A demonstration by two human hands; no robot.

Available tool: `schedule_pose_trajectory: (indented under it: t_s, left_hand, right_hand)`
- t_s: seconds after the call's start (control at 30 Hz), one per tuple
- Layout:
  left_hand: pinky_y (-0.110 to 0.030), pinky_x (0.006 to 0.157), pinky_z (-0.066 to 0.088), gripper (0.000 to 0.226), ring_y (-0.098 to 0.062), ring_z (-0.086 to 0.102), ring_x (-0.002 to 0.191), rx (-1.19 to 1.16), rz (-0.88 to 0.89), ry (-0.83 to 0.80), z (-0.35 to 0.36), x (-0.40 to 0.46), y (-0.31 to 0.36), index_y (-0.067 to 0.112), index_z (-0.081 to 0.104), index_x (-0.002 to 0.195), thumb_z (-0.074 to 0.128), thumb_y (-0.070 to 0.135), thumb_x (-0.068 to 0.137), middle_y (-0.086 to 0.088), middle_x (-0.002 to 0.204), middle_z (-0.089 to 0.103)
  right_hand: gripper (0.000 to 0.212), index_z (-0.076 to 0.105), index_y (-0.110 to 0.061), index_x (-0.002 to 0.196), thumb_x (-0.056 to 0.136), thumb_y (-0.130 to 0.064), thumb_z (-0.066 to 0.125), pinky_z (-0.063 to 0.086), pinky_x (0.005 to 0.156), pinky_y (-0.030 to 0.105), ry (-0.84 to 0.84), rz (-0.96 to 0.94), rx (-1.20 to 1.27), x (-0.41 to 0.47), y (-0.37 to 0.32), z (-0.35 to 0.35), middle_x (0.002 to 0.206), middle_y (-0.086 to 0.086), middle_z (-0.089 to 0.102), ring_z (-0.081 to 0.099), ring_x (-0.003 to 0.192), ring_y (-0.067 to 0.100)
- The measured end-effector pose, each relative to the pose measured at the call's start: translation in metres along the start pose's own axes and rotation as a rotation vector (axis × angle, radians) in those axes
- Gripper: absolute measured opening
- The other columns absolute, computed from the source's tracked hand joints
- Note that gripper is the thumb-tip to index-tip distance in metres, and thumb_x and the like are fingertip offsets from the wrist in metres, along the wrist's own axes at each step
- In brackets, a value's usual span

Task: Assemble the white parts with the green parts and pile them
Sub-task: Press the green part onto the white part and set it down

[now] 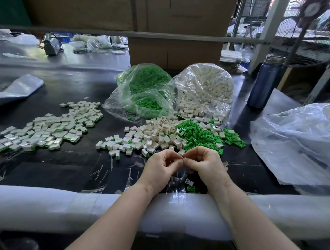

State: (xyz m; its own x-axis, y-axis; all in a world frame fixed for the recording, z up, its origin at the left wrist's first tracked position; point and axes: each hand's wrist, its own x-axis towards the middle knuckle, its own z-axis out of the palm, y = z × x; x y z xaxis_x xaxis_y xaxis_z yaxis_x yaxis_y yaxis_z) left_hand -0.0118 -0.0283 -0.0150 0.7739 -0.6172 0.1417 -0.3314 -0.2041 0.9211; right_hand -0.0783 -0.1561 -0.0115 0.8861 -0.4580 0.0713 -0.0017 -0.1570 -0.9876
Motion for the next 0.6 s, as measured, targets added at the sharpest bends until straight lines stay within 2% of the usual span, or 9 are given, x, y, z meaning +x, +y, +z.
schedule_pose_trajectory:
  t_s: [0.13,0.23,0.33,0.43,0.6]
  left_hand:
    - [-0.027,0.076,0.055,0.021,-0.022,0.064,0.077,0.019,0.024,0.031,0.0005,-0.0008,-0.0006,0.023,0.06,0.089,0.069,0.006,0.081,-0.011,0.086,0.067]
    - [-0.032,0.077,0.056,0.005,-0.023,0.067,0.081,-0.004,-0.006,0.044,-0.0001,-0.0002,-0.0012,0.016,0.063,0.09,0.064,0.014,0.086,-0.012,0.088,0.068]
    - [-0.041,0.084,0.053,0.012,-0.027,0.066,0.084,-0.021,-0.032,0.053,-0.0011,0.0016,-0.0018,0.008,0.067,0.093,0.06,0.017,0.089,-0.011,0.087,0.07]
    - [-0.039,0.083,0.053,0.011,-0.028,0.065,0.083,-0.041,-0.04,0.045,-0.0029,0.0016,-0.0014,0.009,0.068,0.091,0.061,0.017,0.088,-0.011,0.086,0.07]
    - [-0.033,0.08,0.052,0.011,-0.018,0.062,0.077,-0.069,-0.068,-0.012,-0.0035,0.0012,-0.0021,0.007,0.068,0.091,0.061,0.015,0.088,-0.014,0.086,0.07]
  right_hand:
    - [0.015,0.066,-0.008,0.073,0.08,0.005,0.067,0.048,0.049,0.019,0.015,0.001,0.009,0.0004,-0.0006,0.0009,0.06,0.004,0.064,0.057,0.049,0.007]
    - [0.009,0.067,-0.006,0.075,0.083,-0.002,0.066,0.049,0.048,0.017,0.017,0.003,0.077,-0.0009,-0.0012,-0.0002,0.06,0.003,0.068,0.062,0.051,0.008]
    - [0.006,0.068,-0.003,0.079,0.083,-0.001,0.065,0.048,0.048,0.017,-0.014,0.016,0.145,-0.0024,-0.0015,-0.0022,0.06,0.002,0.069,0.064,0.053,0.009]
    - [0.009,0.066,-0.004,0.076,0.083,0.002,0.065,0.047,0.046,0.016,-0.026,0.017,0.11,-0.0027,-0.0018,-0.001,0.056,0.001,0.068,0.063,0.05,0.007]
    - [0.015,0.063,-0.003,0.071,0.085,0.004,0.061,0.046,0.042,0.015,-0.019,0.032,0.069,-0.0017,-0.0021,0.0018,0.049,-0.001,0.064,0.06,0.044,0.005]
